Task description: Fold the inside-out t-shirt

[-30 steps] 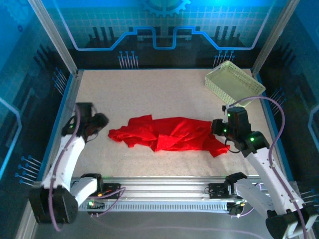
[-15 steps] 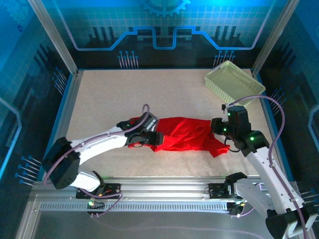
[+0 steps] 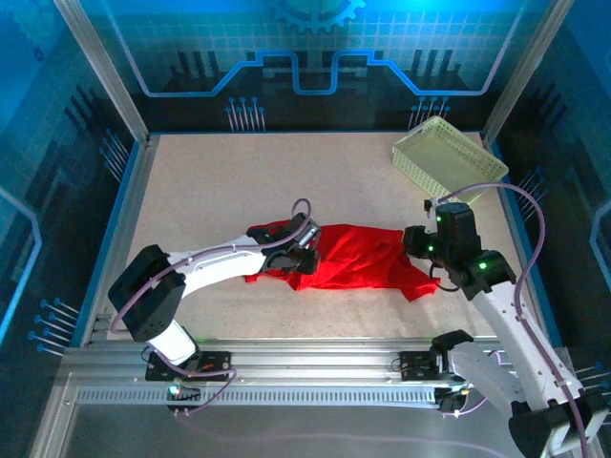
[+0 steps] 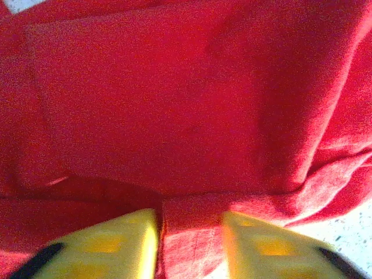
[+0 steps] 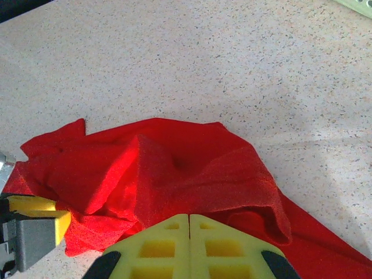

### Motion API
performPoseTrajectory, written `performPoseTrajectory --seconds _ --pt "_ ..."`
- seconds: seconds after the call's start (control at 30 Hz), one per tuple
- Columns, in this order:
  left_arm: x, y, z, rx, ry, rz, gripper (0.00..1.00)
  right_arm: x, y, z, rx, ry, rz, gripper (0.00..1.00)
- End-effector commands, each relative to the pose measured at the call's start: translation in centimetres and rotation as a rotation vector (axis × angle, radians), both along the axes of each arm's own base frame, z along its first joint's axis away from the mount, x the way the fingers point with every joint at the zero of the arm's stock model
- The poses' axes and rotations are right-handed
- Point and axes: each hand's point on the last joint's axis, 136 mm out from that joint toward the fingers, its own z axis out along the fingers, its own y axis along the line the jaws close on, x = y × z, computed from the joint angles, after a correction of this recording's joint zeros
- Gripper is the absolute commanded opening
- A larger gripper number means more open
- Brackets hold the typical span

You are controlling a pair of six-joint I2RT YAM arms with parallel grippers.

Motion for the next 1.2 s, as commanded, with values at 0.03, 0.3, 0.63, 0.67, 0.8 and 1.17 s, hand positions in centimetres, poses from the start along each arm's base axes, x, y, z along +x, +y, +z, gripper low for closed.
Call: performPoseTrajectory --seconds 0.03,0.3,0.63,0.67,0.8,1.17 --pt "1.0 -0.2 1.9 -0.013 -0.071 0.01 0.06 0.1 -0.7 0.2 -0.022 -0.008 -0.032 0.0" --pt "0.4 4.5 9.4 -0.075 -0.326 0.102 0.0 0.5 -2.6 2.6 -0.096 -0.041 -0.105 0.0" --pt "-2.7 14.0 27.6 -0.267 -0.792 0.222 0.0 0.6 -2.5 12.9 -0.101 -0.295 -0.043 0.0" --pt "-3.0 14.4 29.2 -0.279 -0.827 0.222 0.0 0.5 -2.3 14.1 -0.093 -0.325 -0.032 0.0" --pt "-4.2 15.7 34.6 -0.323 -0.946 0.23 0.0 -0.1 -1.7 18.7 -0.059 -0.425 0.005 0.0" --pt "-7.8 14.9 47.6 -0.557 -1.145 0.091 0.0 -4.9 -0.7 36.1 0.028 -0.784 0.11 0.0"
